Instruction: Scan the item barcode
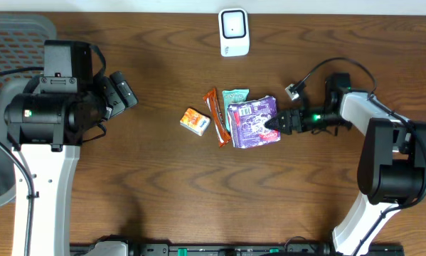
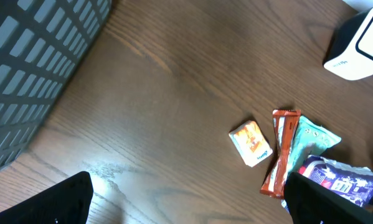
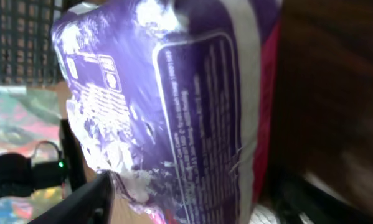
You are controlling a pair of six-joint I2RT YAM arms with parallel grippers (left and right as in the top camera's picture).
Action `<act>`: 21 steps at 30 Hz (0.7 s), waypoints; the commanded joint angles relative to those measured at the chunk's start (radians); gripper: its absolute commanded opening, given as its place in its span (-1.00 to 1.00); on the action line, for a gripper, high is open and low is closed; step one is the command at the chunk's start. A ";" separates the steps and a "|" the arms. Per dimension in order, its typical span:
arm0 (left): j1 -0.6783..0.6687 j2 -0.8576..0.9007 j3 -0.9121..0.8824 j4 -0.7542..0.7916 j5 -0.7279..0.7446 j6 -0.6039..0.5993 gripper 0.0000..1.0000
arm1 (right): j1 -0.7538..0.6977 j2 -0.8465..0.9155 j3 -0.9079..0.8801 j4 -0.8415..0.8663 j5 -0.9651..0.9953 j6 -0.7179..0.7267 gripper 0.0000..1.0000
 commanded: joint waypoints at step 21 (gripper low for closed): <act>0.003 0.005 0.004 -0.003 -0.013 0.014 0.95 | 0.087 -0.301 0.246 -0.185 0.721 0.541 -0.98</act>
